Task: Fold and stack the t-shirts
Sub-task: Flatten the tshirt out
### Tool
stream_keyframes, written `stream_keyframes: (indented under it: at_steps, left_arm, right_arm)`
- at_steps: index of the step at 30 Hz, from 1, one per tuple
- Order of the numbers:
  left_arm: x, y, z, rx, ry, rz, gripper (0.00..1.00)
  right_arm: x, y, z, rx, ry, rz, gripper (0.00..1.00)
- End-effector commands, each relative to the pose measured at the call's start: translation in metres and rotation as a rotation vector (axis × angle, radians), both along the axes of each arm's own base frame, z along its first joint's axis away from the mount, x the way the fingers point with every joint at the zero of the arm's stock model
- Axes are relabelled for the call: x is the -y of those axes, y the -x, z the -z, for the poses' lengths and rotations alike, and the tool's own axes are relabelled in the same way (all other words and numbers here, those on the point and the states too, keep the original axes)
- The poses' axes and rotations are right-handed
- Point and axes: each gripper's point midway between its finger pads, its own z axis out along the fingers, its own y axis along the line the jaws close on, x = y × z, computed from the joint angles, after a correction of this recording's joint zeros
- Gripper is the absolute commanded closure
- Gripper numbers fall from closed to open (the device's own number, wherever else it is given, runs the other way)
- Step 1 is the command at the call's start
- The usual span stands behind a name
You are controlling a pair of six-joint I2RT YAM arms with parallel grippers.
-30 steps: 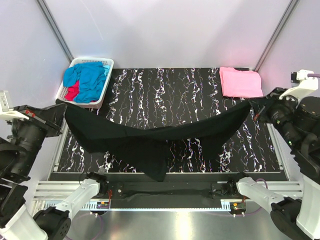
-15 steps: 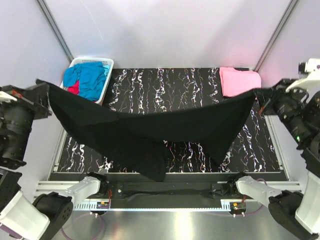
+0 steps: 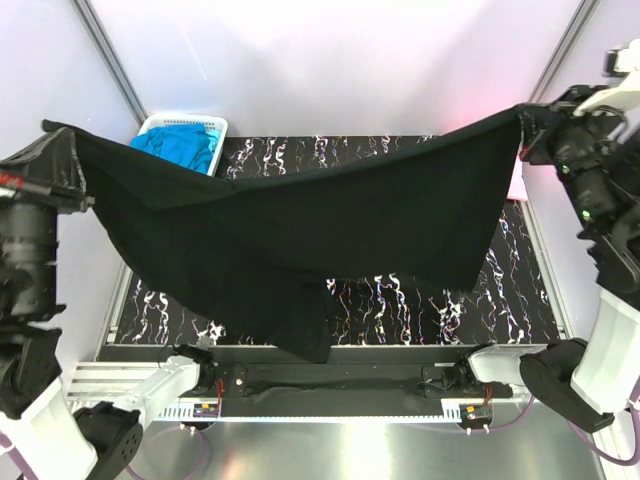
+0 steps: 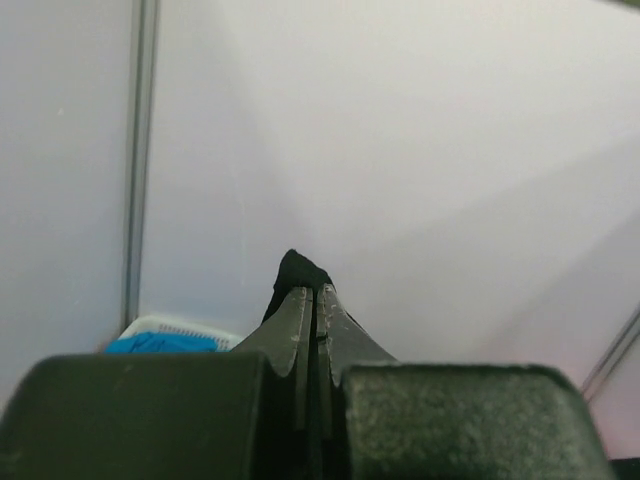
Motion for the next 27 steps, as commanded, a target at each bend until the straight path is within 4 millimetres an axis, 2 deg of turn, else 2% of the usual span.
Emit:
stream_keyframes:
  at_steps: [1,2,4,5,7,8,10,11,12,14,16,17,18,21,22,23,24,25,26,27]
  left_arm:
    - [0.003,0.063,-0.069,0.334,0.006,0.083,1.00]
    - [0.005,0.072,-0.073,0.353,0.000,0.107,1.00]
    - [0.011,0.090,-0.074,0.378,-0.003,0.165,1.00]
    - [0.013,0.098,-0.075,0.390,-0.004,0.183,1.00]
    - [0.016,0.123,-0.075,0.429,-0.008,0.228,1.00]
    - [0.016,0.133,-0.075,0.445,-0.011,0.239,1.00]
    - [0.020,0.162,-0.077,0.495,-0.031,0.270,1.00]
    - [0.020,0.173,-0.078,0.512,-0.036,0.277,1.00]
    - [0.024,0.189,-0.081,0.545,-0.057,0.292,1.00]
    - [0.029,0.204,-0.082,0.570,-0.079,0.307,1.00]
    - [0.037,0.219,-0.085,0.601,-0.103,0.318,1.00]
    - [0.041,0.215,-0.085,0.592,-0.110,0.321,1.00]
    - [0.047,0.212,-0.084,0.583,-0.128,0.327,1.00]
    - [0.054,0.168,-0.080,0.493,-0.116,0.344,1.00]
    - [0.057,0.142,-0.072,0.436,-0.108,0.351,1.00]
    - [0.059,0.125,-0.068,0.402,-0.101,0.352,1.00]
    - [0.060,0.096,-0.063,0.349,-0.086,0.351,1.00]
    - [0.061,0.077,-0.058,0.311,-0.076,0.348,1.00]
    - [0.062,0.049,-0.048,0.255,-0.069,0.345,1.00]
    - [0.063,0.013,-0.038,0.185,-0.055,0.333,1.00]
  right_arm:
    - [0.003,0.041,-0.058,0.227,-0.025,-0.075,1.00]
    - [0.004,0.053,-0.063,0.251,-0.033,-0.093,1.00]
    - [-0.001,0.063,-0.063,0.264,-0.032,-0.138,1.00]
    - [0.002,0.077,-0.066,0.288,-0.039,-0.151,1.00]
    - [0.000,0.086,-0.063,0.294,-0.033,-0.184,1.00]
    - [0.005,0.102,-0.066,0.321,-0.039,-0.186,1.00]
    - [0.003,0.109,-0.062,0.324,-0.037,-0.209,1.00]
    - [0.007,0.124,-0.064,0.351,-0.047,-0.221,1.00]
    - [0.006,0.124,-0.060,0.345,-0.045,-0.228,1.00]
    - [0.008,0.140,-0.064,0.389,-0.056,-0.244,1.00]
    - [0.007,0.137,-0.058,0.384,-0.051,-0.241,1.00]
    - [0.006,0.140,-0.057,0.386,-0.073,-0.250,1.00]
    - [0.003,0.132,-0.049,0.361,-0.068,-0.247,1.00]
    - [0.000,0.114,-0.037,0.331,-0.072,-0.228,1.00]
    - [-0.001,0.107,-0.033,0.320,-0.072,-0.221,1.00]
    - [-0.003,0.094,-0.019,0.280,-0.066,-0.207,1.00]
    - [-0.004,0.087,-0.018,0.287,-0.071,-0.198,1.00]
    - [-0.004,0.080,-0.013,0.277,-0.070,-0.184,1.00]
    - [-0.006,0.063,0.002,0.235,-0.063,-0.165,1.00]
    - [-0.007,0.056,0.004,0.235,-0.061,-0.157,1.00]
